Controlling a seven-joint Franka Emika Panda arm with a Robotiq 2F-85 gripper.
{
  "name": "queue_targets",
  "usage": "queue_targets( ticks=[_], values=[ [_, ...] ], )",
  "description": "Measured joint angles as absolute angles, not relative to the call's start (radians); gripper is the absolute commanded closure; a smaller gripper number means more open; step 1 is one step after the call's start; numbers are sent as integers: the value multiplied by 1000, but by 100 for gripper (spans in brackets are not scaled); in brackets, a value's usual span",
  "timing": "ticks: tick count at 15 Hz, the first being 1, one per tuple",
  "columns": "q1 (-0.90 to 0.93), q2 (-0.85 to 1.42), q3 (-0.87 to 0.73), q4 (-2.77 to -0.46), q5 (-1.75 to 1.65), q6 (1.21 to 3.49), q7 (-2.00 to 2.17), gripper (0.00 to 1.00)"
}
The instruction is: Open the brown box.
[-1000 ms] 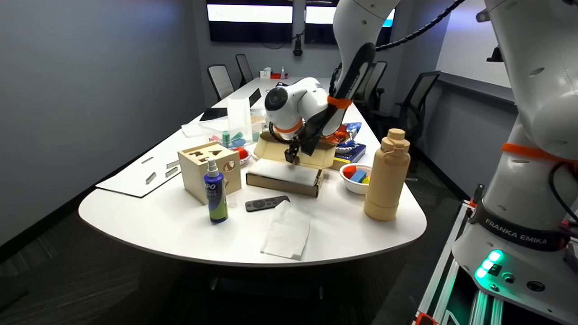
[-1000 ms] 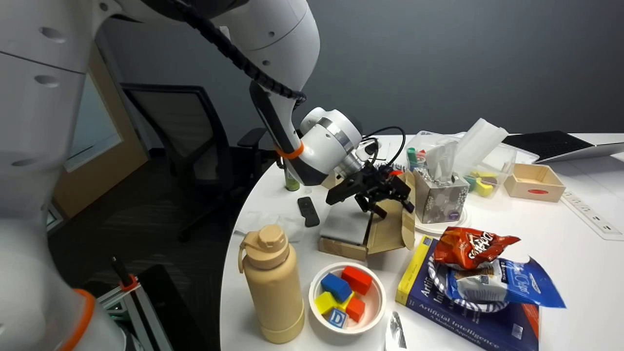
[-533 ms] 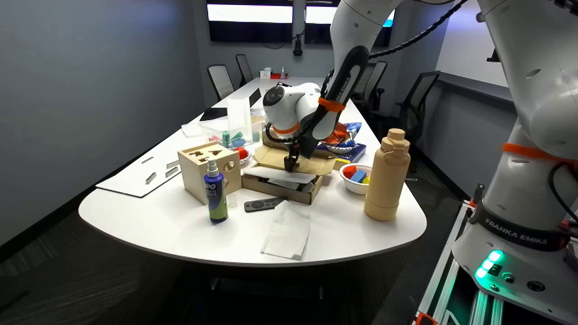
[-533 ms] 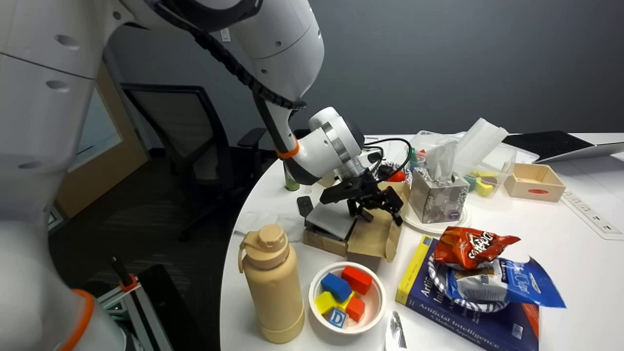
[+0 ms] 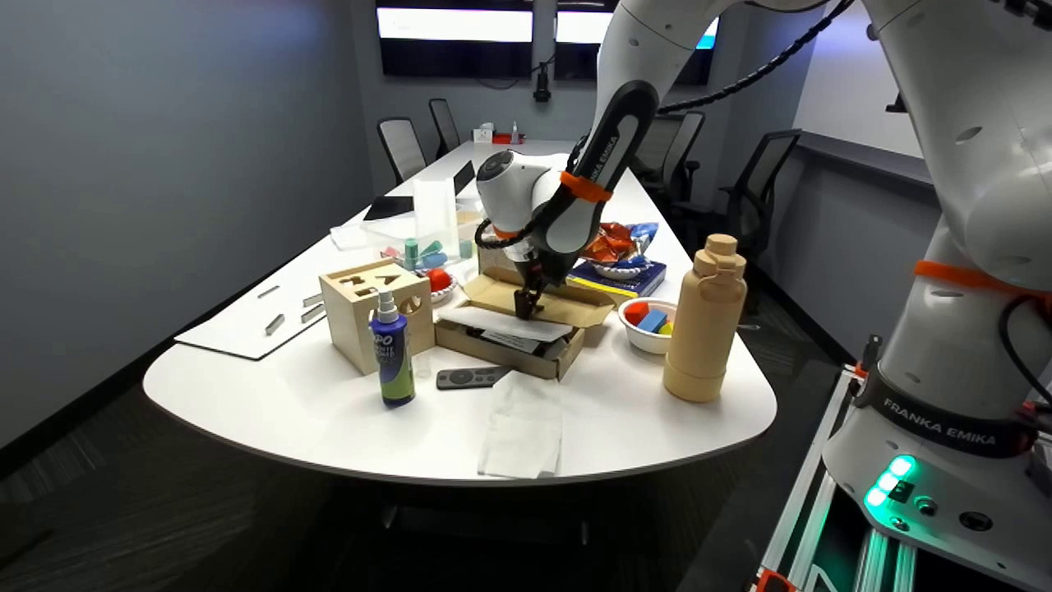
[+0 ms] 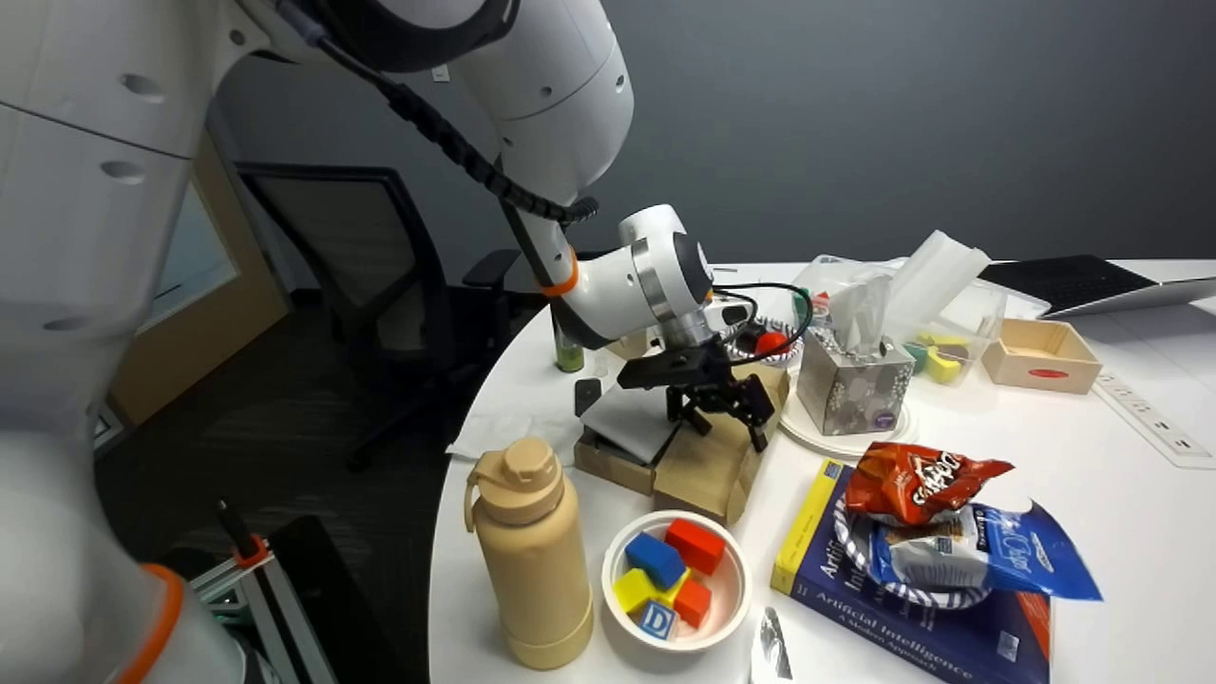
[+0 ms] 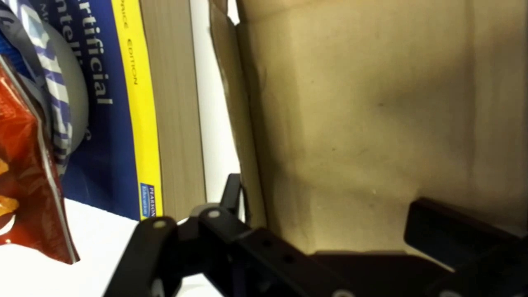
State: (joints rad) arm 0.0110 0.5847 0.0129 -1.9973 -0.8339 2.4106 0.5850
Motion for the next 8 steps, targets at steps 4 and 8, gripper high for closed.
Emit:
queue_targets(
  ticks=[4,8],
  values=[
    [12,599,-2,-1979,-669,2407,464,0],
    [31,611,-34,-1964,-573,2407,407,5]
  ],
)
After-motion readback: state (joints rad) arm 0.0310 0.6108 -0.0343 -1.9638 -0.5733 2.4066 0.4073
